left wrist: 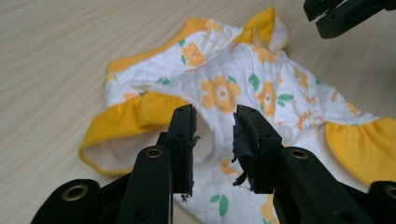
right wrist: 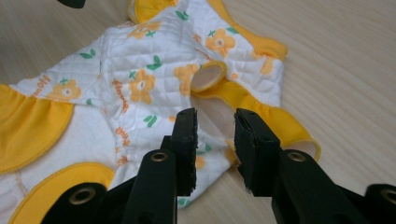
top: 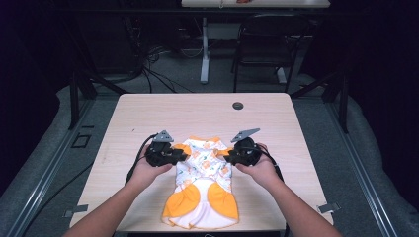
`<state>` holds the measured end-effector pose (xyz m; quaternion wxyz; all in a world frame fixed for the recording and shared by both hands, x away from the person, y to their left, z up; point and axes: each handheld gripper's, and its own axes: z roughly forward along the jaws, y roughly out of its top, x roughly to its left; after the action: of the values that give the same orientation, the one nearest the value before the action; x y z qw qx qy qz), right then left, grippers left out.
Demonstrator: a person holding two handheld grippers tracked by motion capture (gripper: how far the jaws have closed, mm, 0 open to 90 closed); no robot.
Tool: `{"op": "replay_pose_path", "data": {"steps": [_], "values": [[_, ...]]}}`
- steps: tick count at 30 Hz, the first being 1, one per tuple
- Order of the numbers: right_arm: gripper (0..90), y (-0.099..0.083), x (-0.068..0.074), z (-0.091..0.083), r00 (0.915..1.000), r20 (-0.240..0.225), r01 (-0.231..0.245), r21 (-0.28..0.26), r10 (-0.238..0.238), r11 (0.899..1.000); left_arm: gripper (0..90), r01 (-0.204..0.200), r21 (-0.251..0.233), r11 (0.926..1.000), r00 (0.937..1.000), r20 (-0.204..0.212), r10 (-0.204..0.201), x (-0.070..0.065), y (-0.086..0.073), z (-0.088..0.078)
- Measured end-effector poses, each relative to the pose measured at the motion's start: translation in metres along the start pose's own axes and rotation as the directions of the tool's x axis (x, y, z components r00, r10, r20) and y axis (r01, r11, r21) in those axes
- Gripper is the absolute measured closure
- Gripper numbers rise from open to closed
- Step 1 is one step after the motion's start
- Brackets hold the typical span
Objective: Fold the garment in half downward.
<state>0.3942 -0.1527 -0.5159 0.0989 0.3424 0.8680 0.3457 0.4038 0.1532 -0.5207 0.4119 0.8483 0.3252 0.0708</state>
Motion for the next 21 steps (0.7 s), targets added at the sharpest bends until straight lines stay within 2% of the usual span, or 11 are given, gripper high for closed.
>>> {"op": "replay_pose_path", "data": {"steps": [2, 9, 12, 17, 21], "values": [[69.5, 0.004, -0.003, 0.002, 0.9999, -0.01, -0.007, 0.005, 0.007, 1.0, 68.7, 0.012, 0.005, 0.9999, 0.9999, -0.008, -0.012, 0.004, 0.006, 0.003], [70.0, 0.02, -0.018, 0.015, 0.9999, 0.013, -0.012, 0.021, 0.011, 1.0, 69.5, 0.018, 0.011, 0.9998, 0.9989, -0.045, -0.017, 0.017, 0.021, 0.02], [70.4, 0.028, -0.024, 0.021, 0.9995, 0.027, -0.018, 0.018, 0.018, 1.0, 69.5, 0.022, 0.008, 0.9997, 0.9988, -0.044, -0.021, 0.024, 0.026, 0.029], [69.9, 0.036, -0.033, 0.038, 0.999, 0.042, -0.015, 0.02, 0.014, 1.0, 68.9, 0.031, 0.005, 0.9995, 0.9986, -0.044, -0.031, 0.036, 0.029, 0.041], [69.1, 0.037, -0.037, 0.047, 0.9987, 0.046, -0.021, 0.029, 0.02, 0.999, 69.0, 0.05, 0.009, 0.9987, 0.9966, -0.066, -0.049, 0.044, 0.028, 0.046]]}}
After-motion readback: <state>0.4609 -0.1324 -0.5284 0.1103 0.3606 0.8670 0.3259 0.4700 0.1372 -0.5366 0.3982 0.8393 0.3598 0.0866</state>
